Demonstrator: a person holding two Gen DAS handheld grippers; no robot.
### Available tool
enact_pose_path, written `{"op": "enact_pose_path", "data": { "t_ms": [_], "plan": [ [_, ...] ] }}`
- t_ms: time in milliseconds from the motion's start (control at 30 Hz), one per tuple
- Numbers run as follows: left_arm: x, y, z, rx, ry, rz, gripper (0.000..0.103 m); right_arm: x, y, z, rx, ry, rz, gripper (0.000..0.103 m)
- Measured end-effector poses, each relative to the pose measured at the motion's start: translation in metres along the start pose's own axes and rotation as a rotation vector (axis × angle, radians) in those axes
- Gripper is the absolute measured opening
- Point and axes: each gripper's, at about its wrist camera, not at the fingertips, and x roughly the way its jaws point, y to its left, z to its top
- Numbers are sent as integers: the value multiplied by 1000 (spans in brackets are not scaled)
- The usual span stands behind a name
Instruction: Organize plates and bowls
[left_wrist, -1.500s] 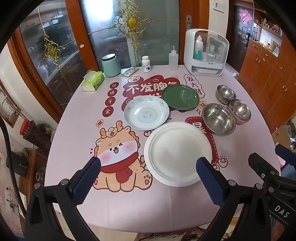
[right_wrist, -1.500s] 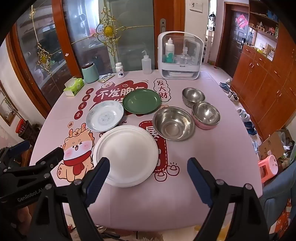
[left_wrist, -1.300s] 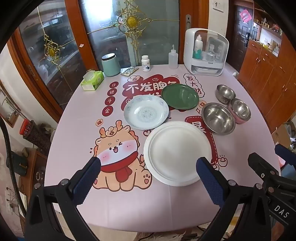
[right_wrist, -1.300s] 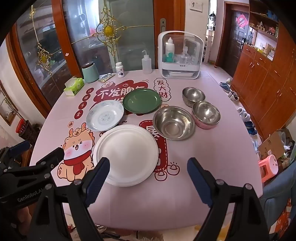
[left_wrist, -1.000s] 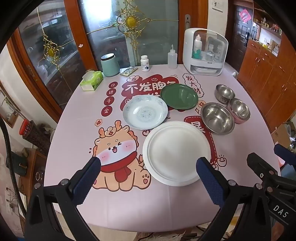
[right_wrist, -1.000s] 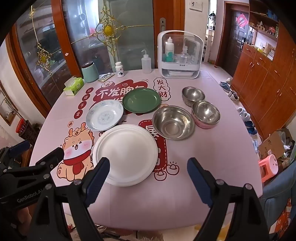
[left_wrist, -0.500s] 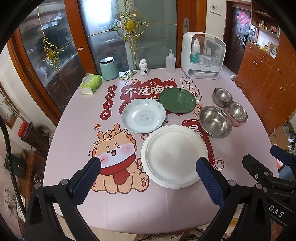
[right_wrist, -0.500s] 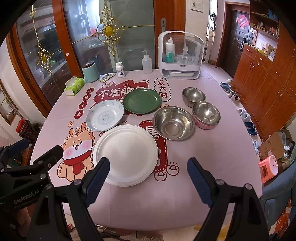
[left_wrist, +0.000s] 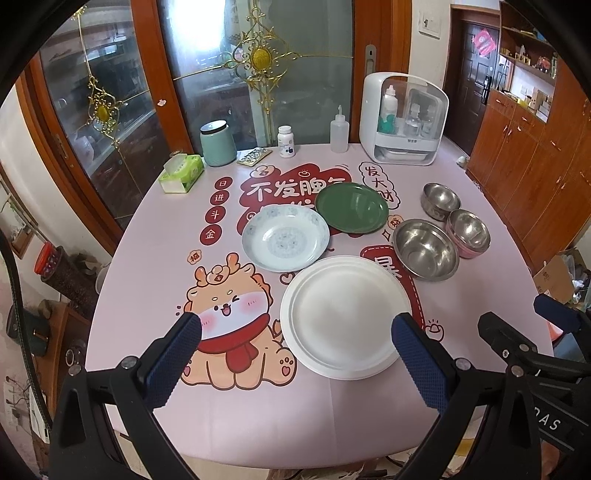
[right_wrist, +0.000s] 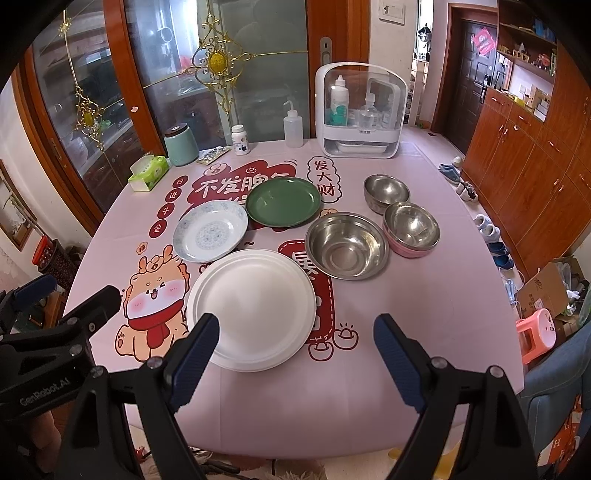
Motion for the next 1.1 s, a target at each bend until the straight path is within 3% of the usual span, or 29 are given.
{"op": "enact_pose_path", "data": {
  "t_ms": [1100],
  "plan": [
    [3, 3, -2, 3, 20, 13, 102, -5, 1, 1, 4, -7, -1, 86]
  ]
}}
